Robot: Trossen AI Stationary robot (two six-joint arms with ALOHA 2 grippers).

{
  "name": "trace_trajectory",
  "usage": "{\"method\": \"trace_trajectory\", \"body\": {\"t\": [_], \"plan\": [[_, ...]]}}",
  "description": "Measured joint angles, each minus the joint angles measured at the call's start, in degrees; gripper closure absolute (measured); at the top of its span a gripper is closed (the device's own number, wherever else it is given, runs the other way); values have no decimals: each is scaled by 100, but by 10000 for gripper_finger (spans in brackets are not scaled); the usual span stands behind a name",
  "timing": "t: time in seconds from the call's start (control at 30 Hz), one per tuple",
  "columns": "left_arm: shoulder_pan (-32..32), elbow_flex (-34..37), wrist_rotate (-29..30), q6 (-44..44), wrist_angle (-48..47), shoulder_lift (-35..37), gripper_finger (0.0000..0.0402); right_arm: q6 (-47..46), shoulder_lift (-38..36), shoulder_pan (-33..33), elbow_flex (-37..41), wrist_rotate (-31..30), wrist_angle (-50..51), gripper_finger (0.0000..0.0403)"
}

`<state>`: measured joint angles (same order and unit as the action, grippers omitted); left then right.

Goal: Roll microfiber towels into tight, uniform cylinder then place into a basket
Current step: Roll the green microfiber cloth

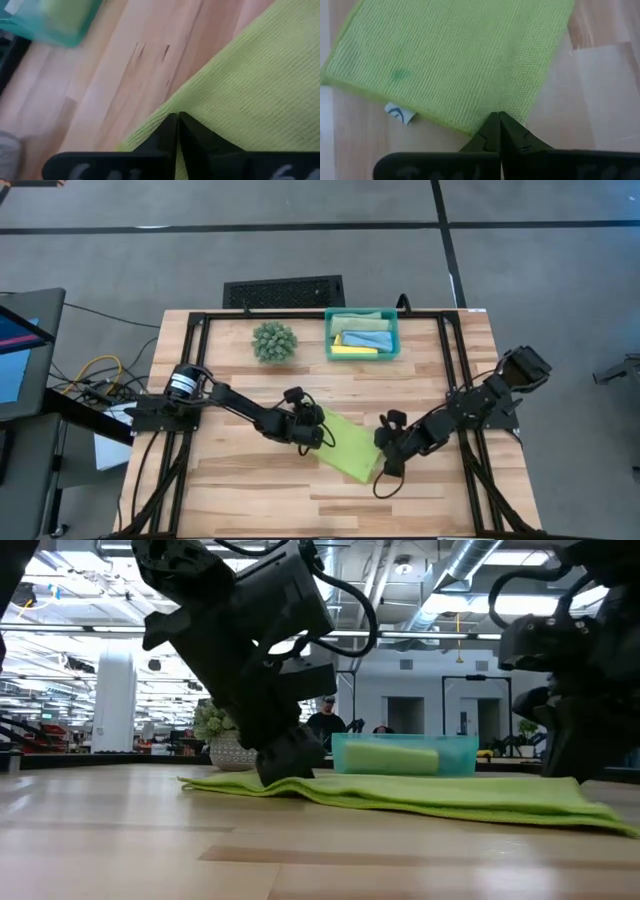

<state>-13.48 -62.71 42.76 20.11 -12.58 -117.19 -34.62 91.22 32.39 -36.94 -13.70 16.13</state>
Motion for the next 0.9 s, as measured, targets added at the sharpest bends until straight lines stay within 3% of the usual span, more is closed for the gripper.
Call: {"method": "trace_trajectory", "body": {"t": [0.13, 0.3, 0.4, 0.63, 0.8, 0.9], "plan": [[-96, 12, 85, -444, -304, 225, 390, 208, -281, 230, -108, 47, 256, 390], [-330, -230, 104, -747, -442, 518, 391, 448, -709, 518, -248, -1038, 105, 390], [-453, -328, 95, -746, -441, 544, 391, 467, -711, 552, -241, -996, -55, 390], [-351, -219, -798, -736, -365, 431, 391, 1033, 33, 479, -242, 69, -516, 390], [-129, -148, -808, -1327, -198, 218, 391, 1604, 545, 303, -288, 1587, -1742, 390], [-33, -235, -409, -2004, -413, 183, 391, 2436, 638, 260, -466, 1822, -2122, 390]]}}
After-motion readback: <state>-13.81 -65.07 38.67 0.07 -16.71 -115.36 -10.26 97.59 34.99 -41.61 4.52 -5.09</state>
